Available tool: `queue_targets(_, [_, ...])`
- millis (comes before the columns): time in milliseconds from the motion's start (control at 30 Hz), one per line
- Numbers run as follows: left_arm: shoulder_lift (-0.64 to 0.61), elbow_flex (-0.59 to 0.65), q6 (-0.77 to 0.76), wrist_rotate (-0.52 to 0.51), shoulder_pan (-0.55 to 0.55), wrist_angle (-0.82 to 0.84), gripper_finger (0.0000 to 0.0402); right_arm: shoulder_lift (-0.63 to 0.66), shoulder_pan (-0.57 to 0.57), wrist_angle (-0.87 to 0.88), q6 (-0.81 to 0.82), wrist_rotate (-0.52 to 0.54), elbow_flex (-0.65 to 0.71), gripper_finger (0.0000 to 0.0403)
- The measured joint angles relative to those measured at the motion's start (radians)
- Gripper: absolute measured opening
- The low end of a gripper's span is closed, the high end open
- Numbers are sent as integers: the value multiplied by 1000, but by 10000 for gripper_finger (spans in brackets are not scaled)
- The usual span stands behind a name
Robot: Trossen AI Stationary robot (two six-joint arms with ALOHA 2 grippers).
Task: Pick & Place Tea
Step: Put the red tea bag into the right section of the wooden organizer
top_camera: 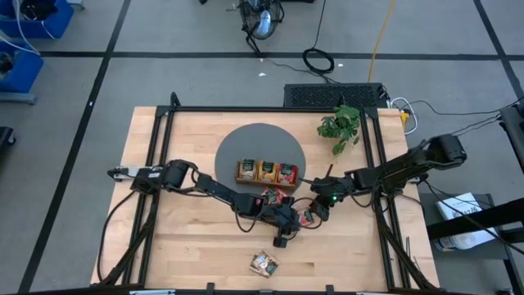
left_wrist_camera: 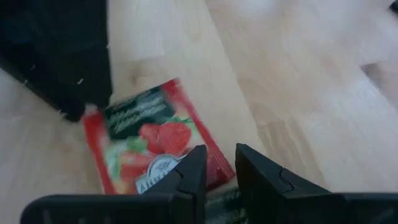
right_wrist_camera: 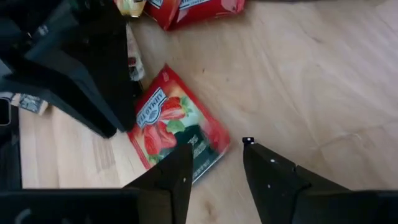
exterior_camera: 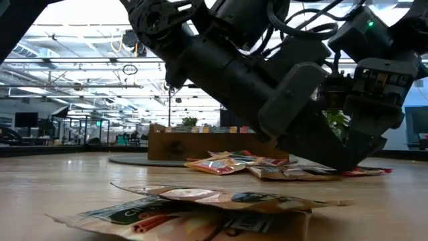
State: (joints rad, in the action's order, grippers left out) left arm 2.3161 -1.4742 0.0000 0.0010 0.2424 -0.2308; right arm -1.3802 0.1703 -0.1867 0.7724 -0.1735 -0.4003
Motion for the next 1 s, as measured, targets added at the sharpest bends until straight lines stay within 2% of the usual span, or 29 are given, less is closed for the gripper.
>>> queue_targets(300, [24,0,-13,50,-20,-49,88,-5,3,-20,21,-32,0,134])
queue_targets(733, [24,0,-10,46,-29,-57,88,-7,30,-50,-27,-54,2,133])
queue_targets(867, [24,0,-10,43,-32,-57,87,-8,31,-64,-44,-51,3,112])
queue_targets(1000, [24,0,-4,43,-32,-57,88,-9,31,-71,-60,-33,4,70])
